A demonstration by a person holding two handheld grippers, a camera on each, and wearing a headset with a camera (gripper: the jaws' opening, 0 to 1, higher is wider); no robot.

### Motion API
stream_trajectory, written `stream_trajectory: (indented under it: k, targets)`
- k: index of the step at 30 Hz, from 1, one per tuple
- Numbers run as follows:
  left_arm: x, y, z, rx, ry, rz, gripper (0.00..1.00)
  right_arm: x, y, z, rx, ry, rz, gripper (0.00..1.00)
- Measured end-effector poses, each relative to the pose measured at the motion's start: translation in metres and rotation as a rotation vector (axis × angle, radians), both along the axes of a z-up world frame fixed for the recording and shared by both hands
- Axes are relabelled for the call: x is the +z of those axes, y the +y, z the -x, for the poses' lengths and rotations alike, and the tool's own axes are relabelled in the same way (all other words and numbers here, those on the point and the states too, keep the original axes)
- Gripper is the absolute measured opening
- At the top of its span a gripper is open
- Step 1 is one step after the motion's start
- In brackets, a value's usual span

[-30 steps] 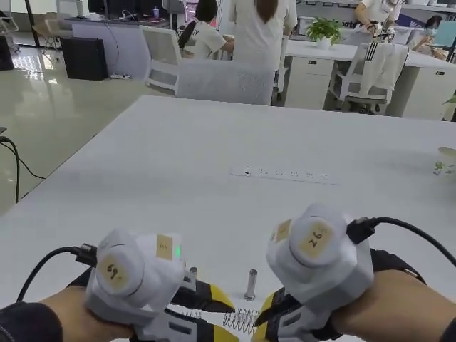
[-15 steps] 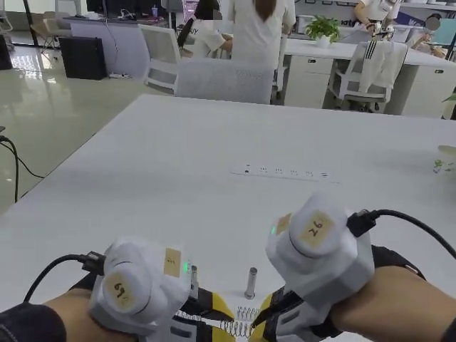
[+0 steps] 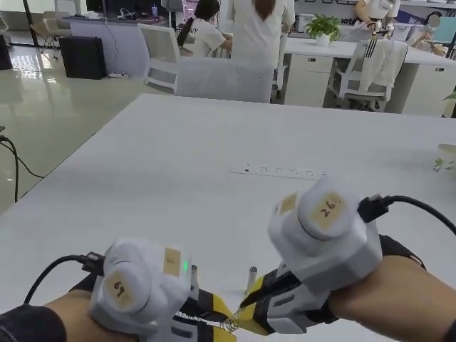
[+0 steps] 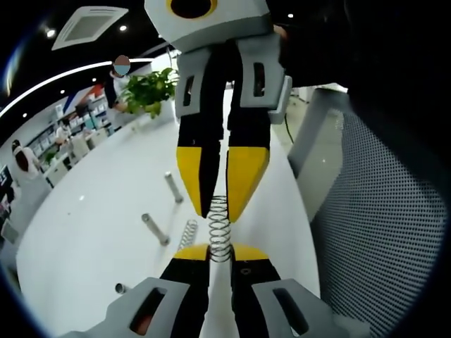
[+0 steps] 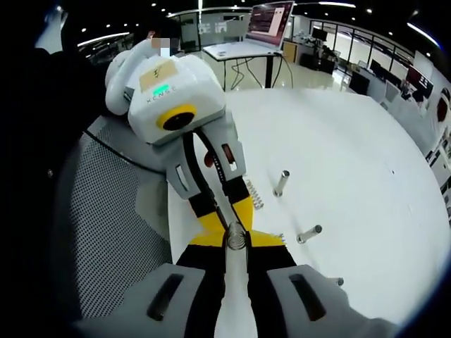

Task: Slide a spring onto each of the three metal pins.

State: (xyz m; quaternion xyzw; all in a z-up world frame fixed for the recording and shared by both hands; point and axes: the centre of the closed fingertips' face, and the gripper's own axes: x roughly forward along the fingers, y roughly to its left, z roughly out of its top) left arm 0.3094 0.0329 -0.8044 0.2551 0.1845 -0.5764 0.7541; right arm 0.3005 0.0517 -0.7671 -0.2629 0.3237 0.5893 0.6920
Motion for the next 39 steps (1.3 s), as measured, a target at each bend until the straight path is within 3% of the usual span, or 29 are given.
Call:
stream_trajectory:
  k: [5,13,18,29,39]
  targets:
    - [0.002,0.000,0.001,0.011,0.022,0.020,0.02,0.003,0.004,0.001,0.001,-0.010,-0.021,0.07]
    - [-0.001,0.000,0.003,0.015,0.051,0.020,0.02,-0.001,0.003,0.003,0.028,-0.015,-0.004,0.08]
    - [-0.004,0.001,0.004,0.011,0.054,0.011,0.02,-0.009,0.001,0.006,0.046,-0.002,0.027,0.14]
    - [0.001,-0.003,0.007,0.006,0.062,0.028,0.02,-0.023,0.002,0.006,0.081,0.000,0.096,0.09]
    - [0.001,-0.004,0.008,0.005,0.066,0.034,0.02,-0.023,0.001,0.008,0.093,0.007,0.111,0.08]
